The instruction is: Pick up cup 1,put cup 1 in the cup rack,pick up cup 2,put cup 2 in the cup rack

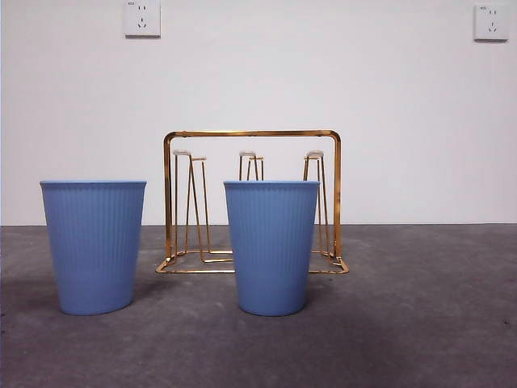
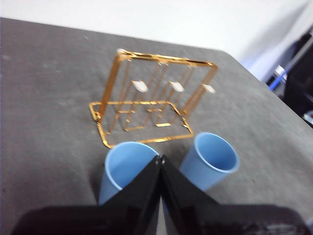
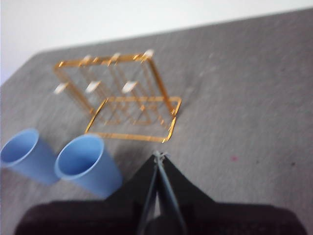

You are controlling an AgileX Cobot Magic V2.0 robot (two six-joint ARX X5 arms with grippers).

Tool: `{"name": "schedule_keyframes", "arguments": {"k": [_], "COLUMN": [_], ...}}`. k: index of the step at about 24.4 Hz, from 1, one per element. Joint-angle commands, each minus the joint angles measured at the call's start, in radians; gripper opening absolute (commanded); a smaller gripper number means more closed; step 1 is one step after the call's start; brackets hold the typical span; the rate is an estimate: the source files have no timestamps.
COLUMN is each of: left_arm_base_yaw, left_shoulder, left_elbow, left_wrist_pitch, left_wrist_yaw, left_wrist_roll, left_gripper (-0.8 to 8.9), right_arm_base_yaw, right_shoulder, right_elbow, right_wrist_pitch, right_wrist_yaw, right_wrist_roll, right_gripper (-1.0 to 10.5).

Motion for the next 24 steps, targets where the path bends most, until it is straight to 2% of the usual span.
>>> {"name": "schedule_keyframes", "arguments": {"k": [1,6,11,17,18,19,20,21,22,23,24], "left_arm_base_yaw": [-0.004,-0.028,-0.055,-0.066,-0.065,-0.065,-0.065,-0.065,-0.065,-0.065,-0.065], "left_shoulder": [0.029,0.084,0.122,0.155,0.161,0.167,0.172,0.179,0.189,0.201,0.212], "left_elbow": [0.059,0.158,0.206,0.224,0.227,0.228,0.229,0.229,0.229,0.229,0.229], "left_wrist_pitch": [-0.064,-0.185,-0.234,-0.231,-0.231,-0.231,-0.227,-0.222,-0.217,-0.212,-0.206], "left_wrist_yaw": [0.017,0.017,0.017,0.018,0.029,0.049,0.074,0.096,0.127,0.164,0.196], "left_wrist_roll": [0.068,0.136,0.152,0.156,0.156,0.154,0.140,0.127,0.117,0.109,0.103], "left_gripper": [-0.06,-0.06,-0.06,0.15,1.16,2.66,5.01,6.42,6.64,6.64,6.64], "right_arm_base_yaw": [0.000,0.000,0.000,0.000,0.000,0.000,0.000,0.000,0.001,0.001,0.001], "right_shoulder": [0.071,0.199,0.285,0.318,0.318,0.318,0.318,0.318,0.319,0.320,0.325], "right_elbow": [0.095,0.243,0.324,0.335,0.335,0.335,0.335,0.335,0.335,0.335,0.335], "right_wrist_pitch": [-0.084,-0.239,-0.355,-0.360,-0.357,-0.356,-0.357,-0.357,-0.356,-0.350,-0.348], "right_wrist_yaw": [-0.027,-0.072,-0.083,-0.092,-0.102,-0.113,-0.122,-0.129,-0.131,-0.132,-0.138], "right_wrist_roll": [-0.086,-0.192,-0.277,-0.278,-0.276,-0.276,-0.275,-0.270,-0.251,-0.232,-0.219], "right_gripper": [-0.1,-0.1,-0.1,0.2,0.8,1.6,2.7,3.6,4.8,5.5,5.8]}}
